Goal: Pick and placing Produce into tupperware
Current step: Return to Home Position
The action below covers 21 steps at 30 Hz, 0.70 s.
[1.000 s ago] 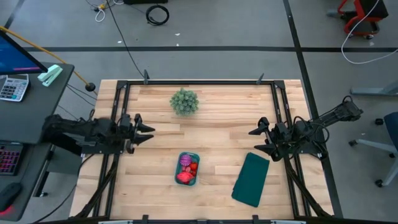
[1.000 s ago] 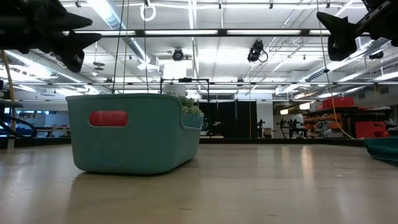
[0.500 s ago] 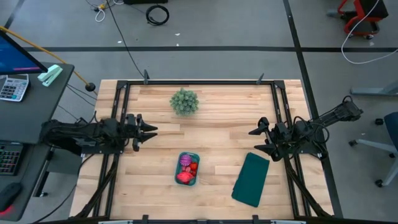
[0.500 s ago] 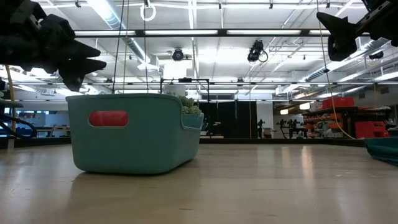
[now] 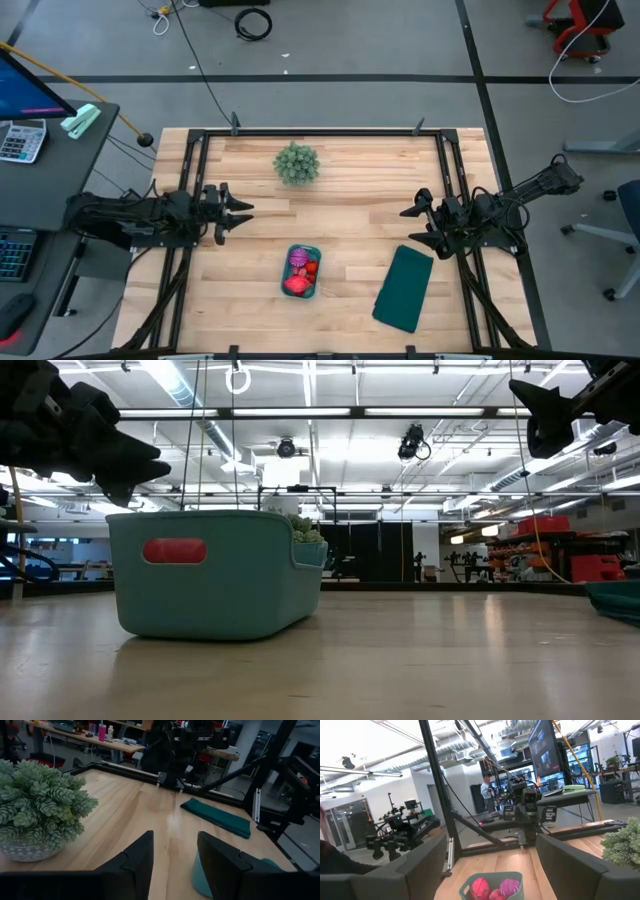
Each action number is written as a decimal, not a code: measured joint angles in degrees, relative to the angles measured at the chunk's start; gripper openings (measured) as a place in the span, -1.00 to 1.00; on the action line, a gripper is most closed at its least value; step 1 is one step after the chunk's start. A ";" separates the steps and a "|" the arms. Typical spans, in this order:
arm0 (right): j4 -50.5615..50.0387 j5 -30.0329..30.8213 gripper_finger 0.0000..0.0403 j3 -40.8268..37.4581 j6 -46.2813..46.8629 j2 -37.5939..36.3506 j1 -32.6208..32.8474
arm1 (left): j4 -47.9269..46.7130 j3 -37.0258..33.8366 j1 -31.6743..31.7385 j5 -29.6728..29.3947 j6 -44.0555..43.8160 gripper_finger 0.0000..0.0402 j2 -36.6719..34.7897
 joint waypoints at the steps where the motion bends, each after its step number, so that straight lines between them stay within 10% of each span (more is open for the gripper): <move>1: 0.00 -0.02 0.57 0.00 0.00 0.00 0.00 | -0.02 -0.02 0.00 0.00 0.01 -0.21 0.00; 21: 0.00 -0.02 0.57 0.00 0.00 0.00 0.00 | 0.01 -0.07 -0.02 0.00 0.01 -0.22 0.00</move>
